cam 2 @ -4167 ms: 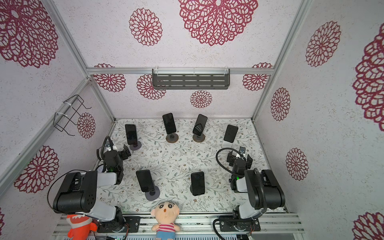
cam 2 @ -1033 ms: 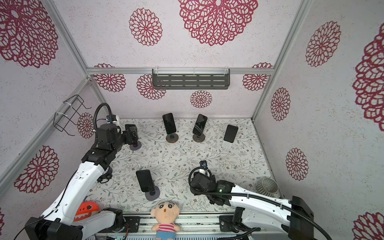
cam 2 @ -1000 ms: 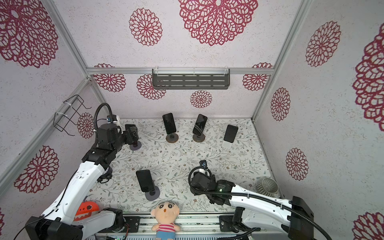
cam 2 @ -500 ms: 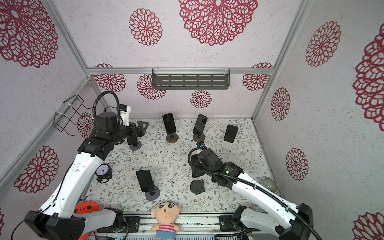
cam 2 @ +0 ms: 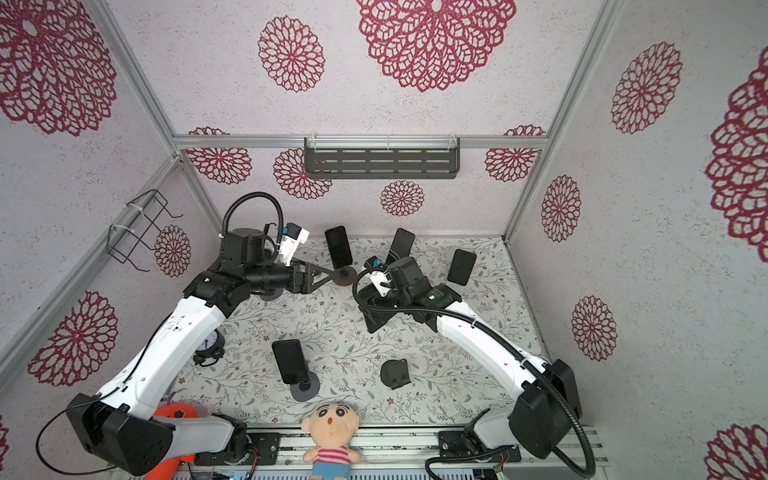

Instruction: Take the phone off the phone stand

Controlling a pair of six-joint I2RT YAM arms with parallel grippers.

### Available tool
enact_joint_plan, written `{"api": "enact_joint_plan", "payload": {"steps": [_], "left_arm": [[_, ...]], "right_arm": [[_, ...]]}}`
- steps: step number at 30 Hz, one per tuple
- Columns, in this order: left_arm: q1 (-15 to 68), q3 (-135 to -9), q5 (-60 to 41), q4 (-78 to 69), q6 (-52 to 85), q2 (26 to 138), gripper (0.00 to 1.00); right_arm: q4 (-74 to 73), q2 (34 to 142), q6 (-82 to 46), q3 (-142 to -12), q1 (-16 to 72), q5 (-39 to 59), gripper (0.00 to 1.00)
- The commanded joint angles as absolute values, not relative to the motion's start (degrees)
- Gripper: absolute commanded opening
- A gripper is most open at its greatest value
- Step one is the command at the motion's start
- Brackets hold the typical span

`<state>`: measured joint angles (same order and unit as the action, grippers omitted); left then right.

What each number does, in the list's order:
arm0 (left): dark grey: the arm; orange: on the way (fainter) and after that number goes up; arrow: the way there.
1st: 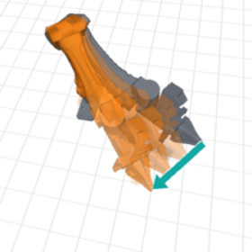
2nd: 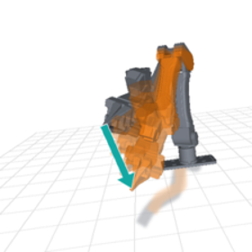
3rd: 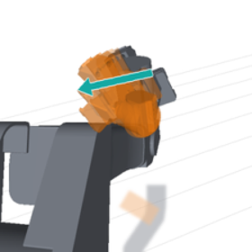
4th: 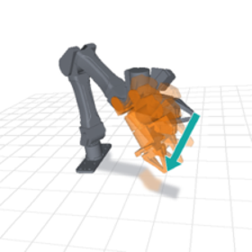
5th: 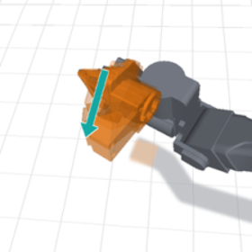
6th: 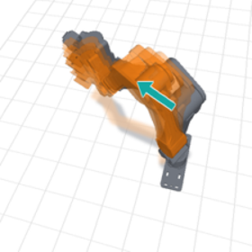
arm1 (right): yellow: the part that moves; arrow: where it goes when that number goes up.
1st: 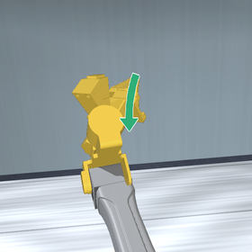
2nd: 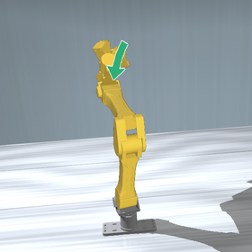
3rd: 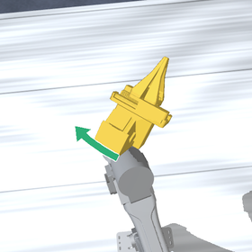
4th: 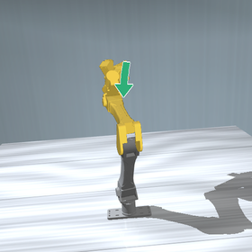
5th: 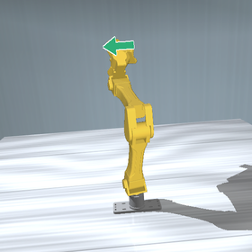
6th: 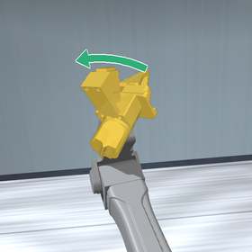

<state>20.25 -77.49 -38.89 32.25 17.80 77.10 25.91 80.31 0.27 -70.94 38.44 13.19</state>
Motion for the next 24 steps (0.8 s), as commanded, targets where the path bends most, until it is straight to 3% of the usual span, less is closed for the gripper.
{"api": "enact_joint_plan", "payload": {"steps": [1, 10, 15, 24], "left_arm": [[21.4, -76.1, -41.7, 29.8, 18.1, 79.0, 0.70], [23.6, -72.6, -41.9, 22.1, 22.8, 81.3, 0.59], [24.6, -72.2, -41.7, 21.3, 22.8, 82.3, 0.47], [26.2, -73.0, -39.8, 22.2, 22.1, 85.3, 0.41]], "right_arm": [[22.4, 80.4, 2.6, -73.6, 38.1, 17.9, 0.52], [18.8, 82.3, 0.3, -74.2, 38.1, 19.7, 0.52], [17.2, 82.7, -0.3, -74.2, 38.1, 20.3, 0.52], [15.0, 83.1, -1.7, -74.1, 38.1, 21.7, 0.52]]}}
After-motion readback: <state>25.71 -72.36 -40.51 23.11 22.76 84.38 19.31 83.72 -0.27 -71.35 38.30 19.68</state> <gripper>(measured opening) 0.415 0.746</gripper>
